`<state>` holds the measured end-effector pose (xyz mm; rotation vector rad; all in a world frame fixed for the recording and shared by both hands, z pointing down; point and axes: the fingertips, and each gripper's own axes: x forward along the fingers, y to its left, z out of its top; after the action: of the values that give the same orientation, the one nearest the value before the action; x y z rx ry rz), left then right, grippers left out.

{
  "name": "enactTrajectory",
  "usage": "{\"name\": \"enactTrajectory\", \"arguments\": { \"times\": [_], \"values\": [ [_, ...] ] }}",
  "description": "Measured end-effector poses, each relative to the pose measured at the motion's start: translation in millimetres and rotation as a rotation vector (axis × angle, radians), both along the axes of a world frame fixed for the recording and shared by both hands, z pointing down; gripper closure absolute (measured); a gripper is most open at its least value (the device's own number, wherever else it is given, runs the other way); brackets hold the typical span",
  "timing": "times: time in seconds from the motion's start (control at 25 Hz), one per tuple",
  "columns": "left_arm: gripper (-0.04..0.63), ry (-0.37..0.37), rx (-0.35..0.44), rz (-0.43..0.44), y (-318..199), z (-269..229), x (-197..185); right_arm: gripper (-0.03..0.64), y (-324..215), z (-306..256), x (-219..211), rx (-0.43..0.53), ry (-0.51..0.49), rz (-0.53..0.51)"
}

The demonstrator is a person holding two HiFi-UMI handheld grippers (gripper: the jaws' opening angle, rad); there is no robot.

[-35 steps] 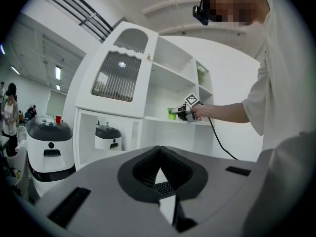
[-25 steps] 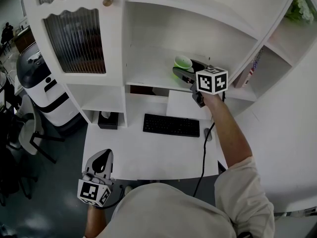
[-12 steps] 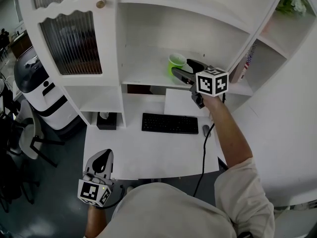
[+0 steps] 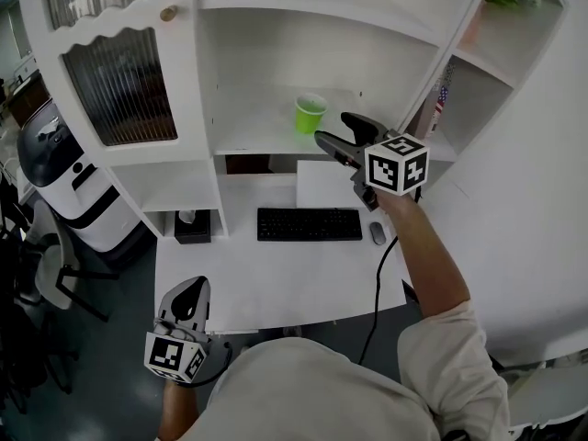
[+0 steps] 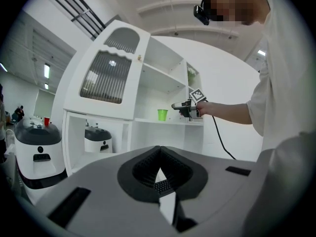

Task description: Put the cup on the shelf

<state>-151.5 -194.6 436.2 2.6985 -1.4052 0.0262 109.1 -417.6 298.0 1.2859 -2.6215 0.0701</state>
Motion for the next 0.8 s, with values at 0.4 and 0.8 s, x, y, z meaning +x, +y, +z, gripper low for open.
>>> {"name": "enactTrajectory", "arguments": {
  "times": [0.4,0.8],
  "values": [
    [0.595,-0.016,0.003,0.076,3,-2,17,0.346,65,-1,14,0.054,-0.017,0.024],
    [0.595,-0.025,0.007,0.140,4,-3,40,0.364,133,7,25,0.102,-0.049,0.032]
  ]
}}
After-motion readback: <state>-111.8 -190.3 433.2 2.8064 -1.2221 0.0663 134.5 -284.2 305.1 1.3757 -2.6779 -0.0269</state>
